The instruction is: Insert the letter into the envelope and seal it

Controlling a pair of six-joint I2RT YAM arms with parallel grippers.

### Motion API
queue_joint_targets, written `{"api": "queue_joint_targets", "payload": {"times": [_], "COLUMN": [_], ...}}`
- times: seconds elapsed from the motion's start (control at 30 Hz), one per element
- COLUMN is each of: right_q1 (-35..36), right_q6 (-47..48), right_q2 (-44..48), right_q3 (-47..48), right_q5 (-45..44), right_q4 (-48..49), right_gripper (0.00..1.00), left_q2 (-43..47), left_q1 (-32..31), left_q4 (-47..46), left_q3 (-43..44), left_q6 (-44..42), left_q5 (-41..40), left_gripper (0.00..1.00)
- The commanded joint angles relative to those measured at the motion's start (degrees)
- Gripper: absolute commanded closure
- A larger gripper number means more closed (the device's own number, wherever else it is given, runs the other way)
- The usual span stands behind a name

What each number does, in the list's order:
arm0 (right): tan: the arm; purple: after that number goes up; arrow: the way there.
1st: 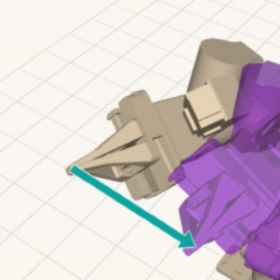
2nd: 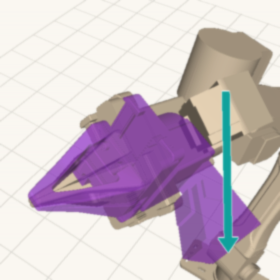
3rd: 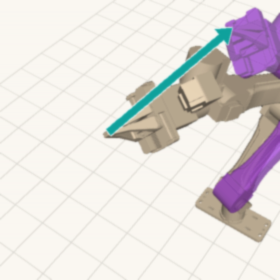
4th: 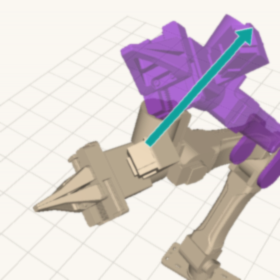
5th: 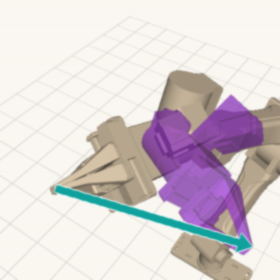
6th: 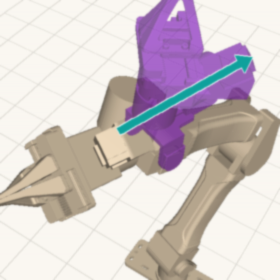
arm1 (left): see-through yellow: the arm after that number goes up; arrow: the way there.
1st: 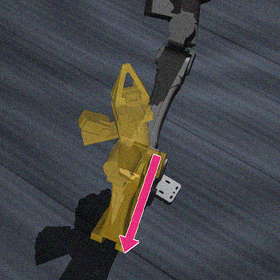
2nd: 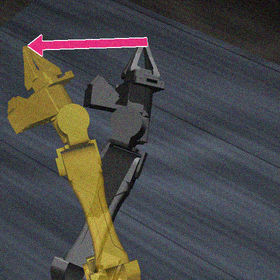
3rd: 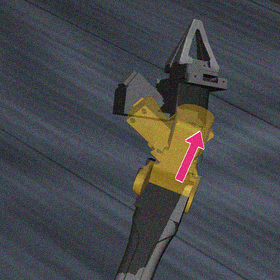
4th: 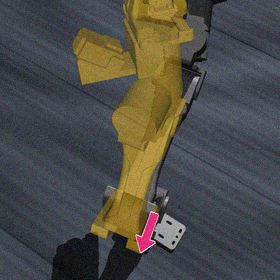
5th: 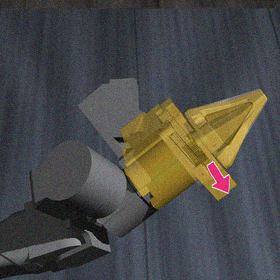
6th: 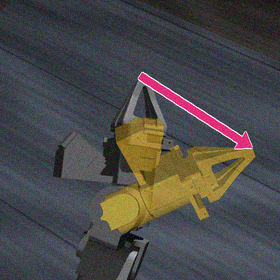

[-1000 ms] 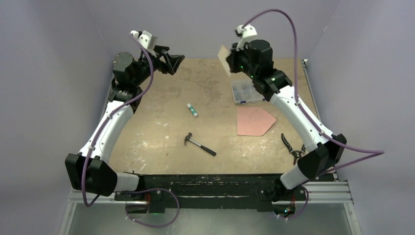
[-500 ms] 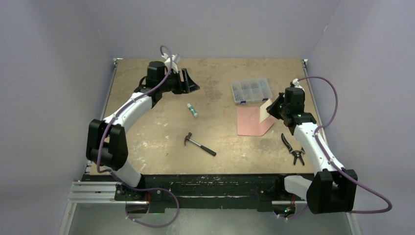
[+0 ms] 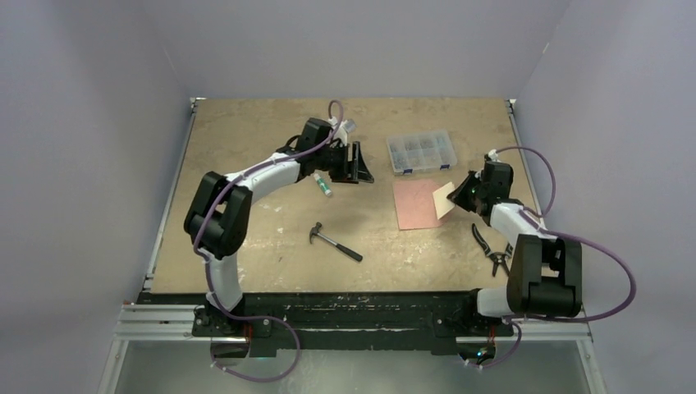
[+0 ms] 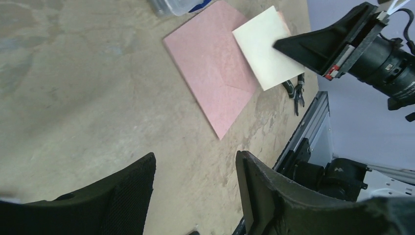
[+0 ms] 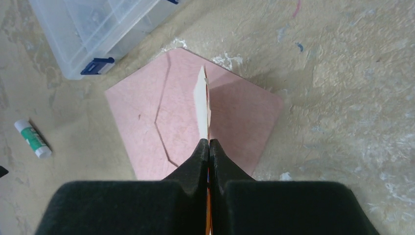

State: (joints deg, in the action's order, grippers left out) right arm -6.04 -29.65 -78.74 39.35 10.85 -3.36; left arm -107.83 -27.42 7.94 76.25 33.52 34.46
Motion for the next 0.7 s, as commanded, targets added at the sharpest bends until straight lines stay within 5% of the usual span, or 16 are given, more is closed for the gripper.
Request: {"api": "queue_joint_targets", "payload": {"times": [0.0, 0.37, 0.67], "right_q1": [-0.2, 2.1, 10.5], "right_q6": [1.4, -3.2, -23.8], "right_q2": [-2.3, -6.0, -2.6], "right_q3": [-3.1, -9.1, -14.1], "right_q5": [4.1, 8.3, -2.1], "right_q4": [8.8, 15.0, 12.8], "right_gripper": [1.00, 1.00, 1.00], "left_q2": [-4.5, -9.0, -12.2], "left_q1": [-2.3, -4.2, -5.9], "left_q4": [-2.0, 1.7, 3.4], "left_q3": [5.0, 4.6, 7.2], "left_q6": [3.3, 6.0, 6.9], "left_q5": [1.6, -11.8, -13.2], "left_gripper": [0.40, 0.43, 0.43]}}
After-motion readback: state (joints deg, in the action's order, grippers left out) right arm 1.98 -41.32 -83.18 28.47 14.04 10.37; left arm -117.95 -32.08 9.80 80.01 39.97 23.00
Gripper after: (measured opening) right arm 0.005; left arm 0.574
